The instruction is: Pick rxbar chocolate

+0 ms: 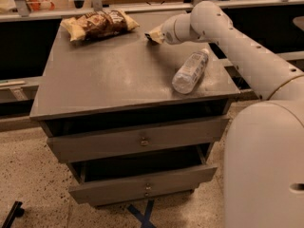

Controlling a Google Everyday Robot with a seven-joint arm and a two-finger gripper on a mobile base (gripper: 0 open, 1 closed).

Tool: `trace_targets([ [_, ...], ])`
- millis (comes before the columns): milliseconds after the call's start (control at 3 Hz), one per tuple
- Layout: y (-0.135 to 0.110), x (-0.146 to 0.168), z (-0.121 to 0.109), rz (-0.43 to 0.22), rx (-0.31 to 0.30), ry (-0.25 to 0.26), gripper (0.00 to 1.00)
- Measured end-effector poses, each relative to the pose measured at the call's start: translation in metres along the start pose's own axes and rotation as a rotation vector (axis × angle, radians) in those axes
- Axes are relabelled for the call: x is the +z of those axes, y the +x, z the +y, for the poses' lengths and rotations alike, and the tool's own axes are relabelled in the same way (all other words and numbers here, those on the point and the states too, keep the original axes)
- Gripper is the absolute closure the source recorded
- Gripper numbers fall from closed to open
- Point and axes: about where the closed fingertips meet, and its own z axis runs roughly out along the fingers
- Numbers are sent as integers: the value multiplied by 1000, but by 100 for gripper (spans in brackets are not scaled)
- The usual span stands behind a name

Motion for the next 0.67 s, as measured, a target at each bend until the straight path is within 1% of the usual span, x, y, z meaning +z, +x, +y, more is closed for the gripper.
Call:
trace_targets([
  [333, -3, -4, 0, 28, -80, -20, 100],
  [667, -11, -12, -4, 23, -121, -30, 100],
])
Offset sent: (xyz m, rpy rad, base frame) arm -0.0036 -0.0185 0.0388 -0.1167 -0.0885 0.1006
